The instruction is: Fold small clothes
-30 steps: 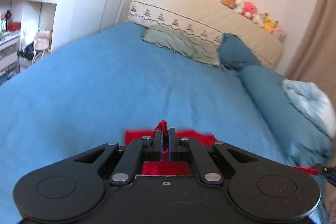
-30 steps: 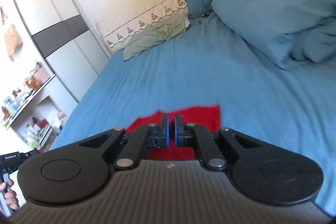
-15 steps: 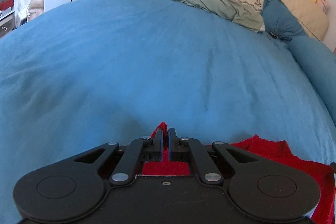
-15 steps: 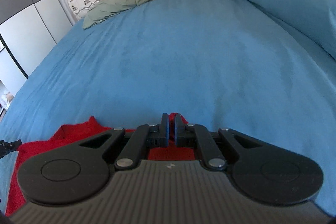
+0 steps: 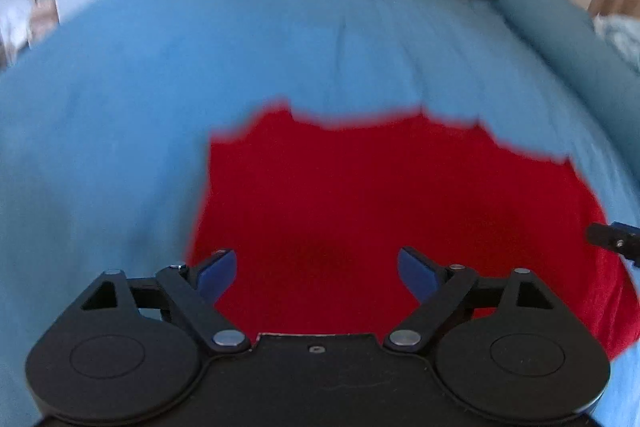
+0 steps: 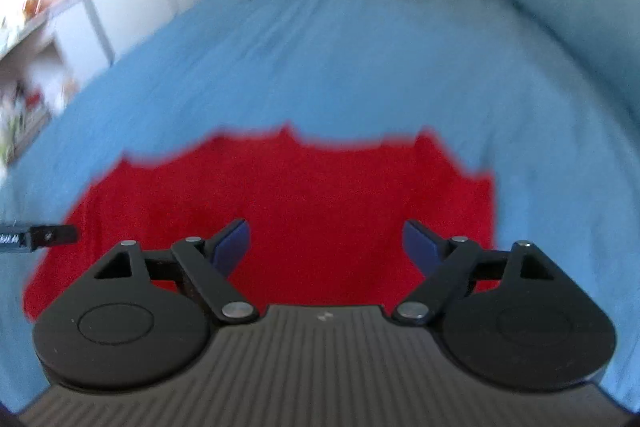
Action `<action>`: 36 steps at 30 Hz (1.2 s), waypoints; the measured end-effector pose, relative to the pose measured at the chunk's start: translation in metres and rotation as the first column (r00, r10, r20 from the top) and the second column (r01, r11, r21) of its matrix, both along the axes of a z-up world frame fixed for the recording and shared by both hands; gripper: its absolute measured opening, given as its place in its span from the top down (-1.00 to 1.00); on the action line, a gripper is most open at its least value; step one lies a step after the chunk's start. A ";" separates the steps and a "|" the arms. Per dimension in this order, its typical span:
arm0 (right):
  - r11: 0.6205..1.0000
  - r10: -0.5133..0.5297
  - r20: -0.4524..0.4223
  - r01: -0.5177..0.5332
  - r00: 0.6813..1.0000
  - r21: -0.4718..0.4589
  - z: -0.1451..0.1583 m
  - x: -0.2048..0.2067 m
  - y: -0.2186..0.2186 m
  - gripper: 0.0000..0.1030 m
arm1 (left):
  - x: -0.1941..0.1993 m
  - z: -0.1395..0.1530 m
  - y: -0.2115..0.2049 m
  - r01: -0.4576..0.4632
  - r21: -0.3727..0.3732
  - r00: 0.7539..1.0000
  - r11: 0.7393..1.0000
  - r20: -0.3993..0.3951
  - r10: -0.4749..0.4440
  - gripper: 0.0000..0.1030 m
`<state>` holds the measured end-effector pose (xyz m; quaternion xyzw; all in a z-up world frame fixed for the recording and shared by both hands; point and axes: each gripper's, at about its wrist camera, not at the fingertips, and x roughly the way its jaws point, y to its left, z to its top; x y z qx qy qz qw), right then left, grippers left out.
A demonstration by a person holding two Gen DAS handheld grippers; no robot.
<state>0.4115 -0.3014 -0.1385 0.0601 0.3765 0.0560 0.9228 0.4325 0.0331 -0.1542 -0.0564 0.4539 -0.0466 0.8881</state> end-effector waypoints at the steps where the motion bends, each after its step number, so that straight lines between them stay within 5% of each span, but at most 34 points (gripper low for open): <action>1: 0.999 0.008 -0.027 -0.009 1.000 -0.035 -0.011 -0.003 0.006 -0.93 | -0.004 -0.013 0.002 -0.009 -0.003 0.999 1.000 -0.030 0.009 -0.74; 4: 0.989 -0.072 -0.068 0.062 0.995 -0.137 -0.039 -0.016 -0.006 -0.92 | -0.020 -0.025 0.008 0.010 0.012 1.000 1.000 0.006 -0.010 -0.75; 7: 0.991 -0.129 -0.064 0.126 0.990 -0.046 -0.047 -0.030 -0.040 -0.92 | -0.027 -0.029 0.007 0.052 0.079 0.999 0.996 -0.008 -0.051 -0.75; 9: 0.991 -0.116 -0.063 0.111 0.991 -0.076 -0.044 -0.031 -0.041 -0.93 | -0.029 -0.028 0.007 0.077 0.107 0.997 0.991 -0.013 -0.076 -0.75; 14: 0.993 -0.061 -0.040 0.057 0.997 -0.100 -0.006 -0.024 -0.047 -0.93 | -0.038 0.011 0.001 0.065 0.203 0.997 0.977 0.020 -0.070 -0.72; 18: 0.993 -0.030 -0.025 0.027 0.999 -0.114 0.035 -0.036 -0.058 -1.00 | -0.054 0.059 -0.021 0.100 0.266 0.984 0.959 0.116 -0.135 -1.00; 26: 0.999 -0.043 -0.175 0.045 0.984 0.005 0.004 -0.024 -0.095 -0.93 | -0.031 0.043 -0.087 0.263 0.198 0.958 0.944 0.059 -0.280 -1.00; 30: 0.994 -0.072 -0.199 0.086 0.977 0.066 -0.027 -0.019 -0.108 -0.42 | -0.010 0.025 -0.110 0.273 0.187 0.956 0.944 0.051 -0.287 -1.00; 34: 0.988 -0.069 -0.195 0.094 0.978 0.122 -0.042 -0.017 -0.116 -0.35 | -0.002 0.011 -0.119 0.262 0.183 0.962 0.947 0.025 -0.271 -0.98; 36: 0.990 -0.043 -0.182 0.066 0.982 0.124 -0.041 -0.018 -0.113 -0.06 | 0.003 0.003 -0.119 0.254 0.184 0.966 0.950 0.004 -0.259 -0.95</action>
